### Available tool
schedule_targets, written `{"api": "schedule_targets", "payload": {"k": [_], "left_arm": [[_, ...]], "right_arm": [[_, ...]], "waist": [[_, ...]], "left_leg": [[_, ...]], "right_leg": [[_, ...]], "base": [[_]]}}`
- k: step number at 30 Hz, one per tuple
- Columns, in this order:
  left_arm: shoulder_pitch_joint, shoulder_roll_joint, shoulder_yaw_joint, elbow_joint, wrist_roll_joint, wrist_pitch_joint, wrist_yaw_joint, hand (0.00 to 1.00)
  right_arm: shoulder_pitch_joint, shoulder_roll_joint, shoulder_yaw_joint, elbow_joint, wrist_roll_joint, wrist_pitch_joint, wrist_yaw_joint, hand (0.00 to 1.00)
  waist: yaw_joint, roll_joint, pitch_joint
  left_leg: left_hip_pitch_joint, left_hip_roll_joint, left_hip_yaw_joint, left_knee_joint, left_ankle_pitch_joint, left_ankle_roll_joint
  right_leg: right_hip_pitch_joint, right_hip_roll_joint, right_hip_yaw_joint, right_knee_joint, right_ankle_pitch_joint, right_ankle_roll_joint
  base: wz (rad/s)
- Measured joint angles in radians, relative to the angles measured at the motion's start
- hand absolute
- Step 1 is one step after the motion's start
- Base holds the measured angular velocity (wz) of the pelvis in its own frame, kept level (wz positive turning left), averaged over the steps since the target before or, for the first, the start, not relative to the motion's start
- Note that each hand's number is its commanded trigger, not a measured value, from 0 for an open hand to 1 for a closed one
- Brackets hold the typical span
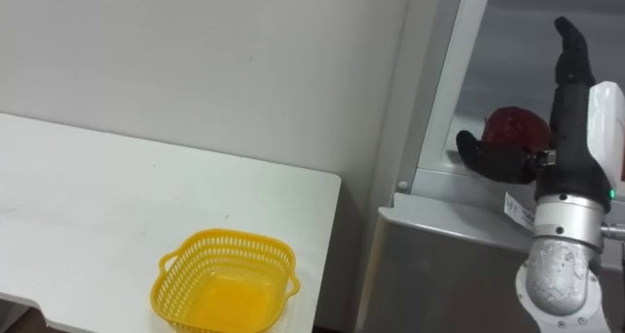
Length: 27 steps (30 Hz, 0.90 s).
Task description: Retrieve from the upper fridge
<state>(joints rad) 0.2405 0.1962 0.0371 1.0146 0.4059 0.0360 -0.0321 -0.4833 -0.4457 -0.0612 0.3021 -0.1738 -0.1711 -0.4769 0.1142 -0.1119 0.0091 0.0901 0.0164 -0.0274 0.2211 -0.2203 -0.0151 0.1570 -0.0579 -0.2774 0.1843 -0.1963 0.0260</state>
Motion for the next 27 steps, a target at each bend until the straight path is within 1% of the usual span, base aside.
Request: {"api": "schedule_targets", "payload": {"k": [4, 7, 10, 13, 14, 17, 19, 22, 25, 27], "left_arm": [[0.000, 0.003, 0.000, -0.006, 0.000, 0.003, 0.000, 0.00], [0.001, 0.007, 0.000, -0.022, 0.001, 0.005, 0.000, 0.00], [0.007, 0.013, 0.001, -0.031, 0.002, 0.009, 0.000, 0.00], [0.015, 0.014, 0.007, -0.039, 0.002, 0.012, -0.001, 0.00], [0.020, 0.014, 0.010, -0.048, 0.001, 0.022, -0.001, 0.00], [0.025, 0.015, 0.021, -0.051, 0.001, 0.040, -0.002, 0.00], [0.025, 0.016, 0.021, -0.051, 0.001, 0.050, -0.003, 0.00], [0.025, 0.018, 0.021, -0.051, 0.001, 0.055, -0.009, 0.00], [0.025, 0.019, 0.021, -0.051, 0.001, 0.069, -0.018, 0.00], [0.025, 0.019, 0.021, -0.051, 0.000, 0.069, -0.021, 0.00]], "right_arm": [[0.000, -0.019, 0.001, 0.003, 0.048, 0.022, 0.060, 0.00], [-0.005, -0.031, 0.001, 0.024, 0.092, 0.024, 0.094, 0.00], [-0.026, -0.032, 0.001, 0.073, 0.152, 0.033, 0.124, 0.00], [-0.040, -0.032, 0.000, 0.094, 0.200, 0.046, 0.154, 0.00], [-0.043, -0.032, 0.000, 0.098, 0.215, 0.058, 0.165, 0.00], [-0.045, -0.035, -0.001, 0.099, 0.230, 0.077, 0.206, 0.00], [-0.047, -0.050, 0.001, 0.102, 0.246, 0.087, 0.237, 0.00], [-0.057, -0.073, 0.002, 0.132, 0.287, 0.096, 0.288, 0.00], [-0.073, -0.079, 0.002, 0.157, 0.293, 0.101, 0.324, 0.00], [-0.081, -0.080, 0.002, 0.165, 0.302, 0.107, 0.338, 0.00]], "waist": [[-0.001, -0.004, -0.0024], [0.002, -0.007, -0.0036], [0.000, -0.013, -0.0072], [0.000, -0.015, -0.0081], [-0.002, -0.015, -0.0084], [-0.006, -0.014, -0.0081], [-0.006, -0.015, -0.0084], [-0.005, -0.018, -0.0106], [-0.006, -0.021, -0.0117], [-0.006, -0.024, -0.0102]], "left_leg": [[0.001, 0.000, 0.004, 0.000, 0.000, 0.000], [0.000, 0.000, 0.004, 0.000, 0.000, 0.000], [0.001, 0.000, 0.003, 0.000, 0.000, 0.000], [0.001, 0.000, -0.001, 0.001, 0.000, 0.000], [0.001, 0.000, -0.002, 0.001, 0.000, 0.000], [0.000, 0.000, -0.002, 0.000, 0.000, 0.000], [0.000, 0.000, -0.002, -0.003, 0.000, 0.000], [0.001, 0.000, -0.003, 0.000, 0.000, 0.000], [0.000, 0.000, -0.004, 0.000, 0.000, 0.000], [0.000, 0.000, -0.004, 0.001, 0.000, 0.000]], "right_leg": [[-0.002, 0.000, 0.000, -0.001, 0.000, 0.000], [0.000, 0.000, 0.000, 0.000, 0.000, 0.000], [0.000, 0.000, 0.000, 0.000, 0.000, 0.000], [0.001, 0.000, 0.000, 0.000, 0.000, 0.000], [0.001, 0.000, 0.000, 0.000, 0.000, 0.000], [0.000, 0.000, 0.001, 0.001, 0.000, 0.000], [0.000, 0.000, 0.000, 0.001, 0.000, 0.000], [0.001, 0.000, 0.000, 0.001, 0.000, 0.000], [0.001, 0.000, 0.000, 0.001, 0.000, 0.000], [0.002, 0.000, -0.001, 0.001, 0.000, 0.000]], "base": [[0.00], [0.00], [0.00], [0.00], [0.00], [0.00], [0.00], [0.00], [0.00], [0.00]]}}
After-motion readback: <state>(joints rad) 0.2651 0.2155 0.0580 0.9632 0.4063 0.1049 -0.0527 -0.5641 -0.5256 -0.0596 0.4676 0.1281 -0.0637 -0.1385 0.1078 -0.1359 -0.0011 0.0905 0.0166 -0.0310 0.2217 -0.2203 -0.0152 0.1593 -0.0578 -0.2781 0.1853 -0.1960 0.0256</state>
